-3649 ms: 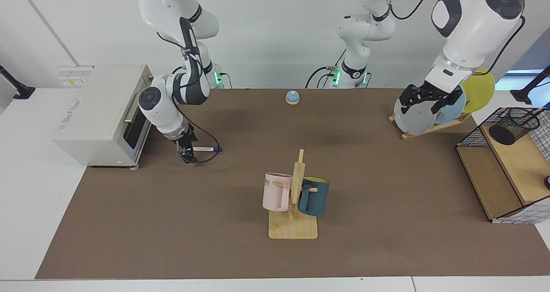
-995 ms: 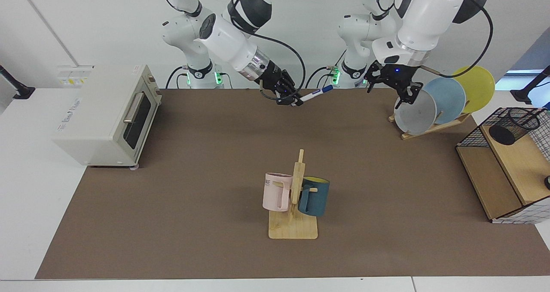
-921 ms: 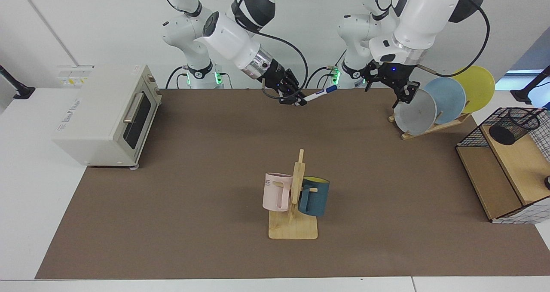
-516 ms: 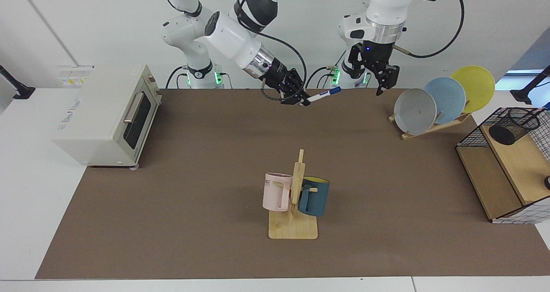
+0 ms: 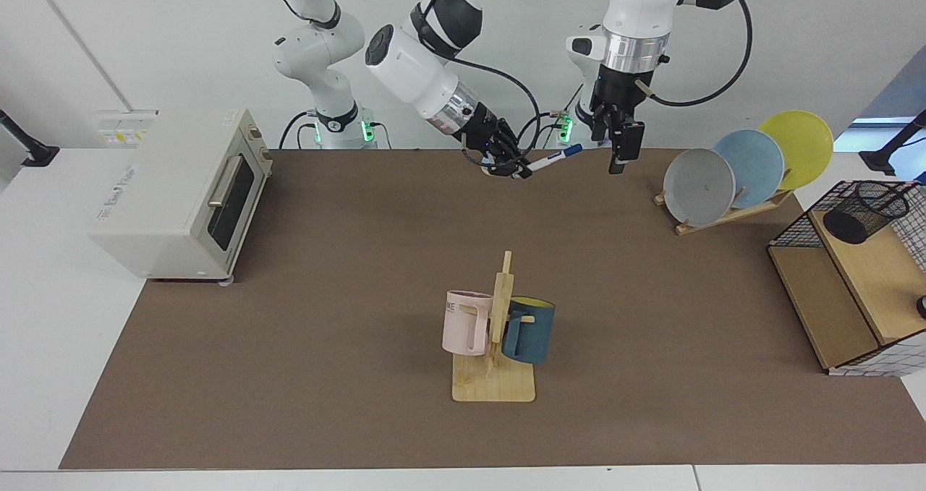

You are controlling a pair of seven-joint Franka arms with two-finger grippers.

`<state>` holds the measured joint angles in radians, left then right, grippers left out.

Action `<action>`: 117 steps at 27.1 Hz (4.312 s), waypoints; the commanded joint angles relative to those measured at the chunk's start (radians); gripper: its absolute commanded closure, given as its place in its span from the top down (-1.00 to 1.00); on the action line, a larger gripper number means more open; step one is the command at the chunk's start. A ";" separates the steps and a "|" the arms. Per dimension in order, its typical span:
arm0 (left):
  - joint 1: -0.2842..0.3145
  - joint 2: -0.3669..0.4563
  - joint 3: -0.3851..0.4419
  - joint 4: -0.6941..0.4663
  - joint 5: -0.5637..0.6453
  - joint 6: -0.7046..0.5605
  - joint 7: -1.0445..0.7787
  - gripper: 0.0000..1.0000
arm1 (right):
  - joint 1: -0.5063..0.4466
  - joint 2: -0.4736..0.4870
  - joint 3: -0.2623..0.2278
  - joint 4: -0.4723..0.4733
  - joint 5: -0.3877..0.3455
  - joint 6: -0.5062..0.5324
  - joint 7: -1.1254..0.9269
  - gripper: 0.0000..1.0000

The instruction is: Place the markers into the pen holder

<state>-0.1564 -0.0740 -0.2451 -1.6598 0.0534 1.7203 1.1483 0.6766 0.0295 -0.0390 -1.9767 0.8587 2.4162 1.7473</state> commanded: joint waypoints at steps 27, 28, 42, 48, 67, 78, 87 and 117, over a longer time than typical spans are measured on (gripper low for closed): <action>-0.035 -0.096 -0.056 -0.166 -0.090 -0.054 -0.061 -0.20 | -0.009 0.003 -0.005 0.007 -0.056 -0.020 0.035 -1.00; -0.035 -0.093 -0.057 -0.164 -0.090 -0.053 -0.059 -0.35 | -0.008 0.001 -0.006 0.006 -0.075 -0.020 0.035 -1.00; -0.032 -0.087 -0.056 -0.161 -0.090 -0.028 -0.065 -1.00 | -0.008 0.004 -0.007 0.015 -0.052 -0.017 0.109 -1.00; -0.028 -0.084 -0.046 -0.161 -0.090 -0.030 -0.067 -1.00 | -0.009 0.003 -0.004 0.012 -0.087 -0.020 0.112 -1.00; -0.018 -0.084 -0.008 -0.156 -0.089 -0.048 -0.068 -1.00 | -0.011 -0.010 -0.010 0.015 -0.092 -0.025 0.120 0.97; -0.011 -0.075 0.145 -0.158 -0.047 -0.076 -0.048 -1.00 | -0.031 -0.019 -0.021 0.015 -0.242 -0.113 0.078 0.98; -0.009 -0.061 0.274 -0.138 0.114 -0.071 0.004 -1.00 | -0.144 -0.033 -0.018 0.013 -0.457 -0.341 -0.403 0.98; 0.050 0.217 0.698 0.221 0.625 0.194 0.705 -1.00 | -0.514 -0.089 -0.016 0.150 -0.860 -0.531 -1.628 0.99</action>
<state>-0.1440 0.0509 0.4162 -1.5484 0.6556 1.8636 1.7702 0.1839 -0.0675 -0.0725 -1.9183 0.0164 1.9341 0.1628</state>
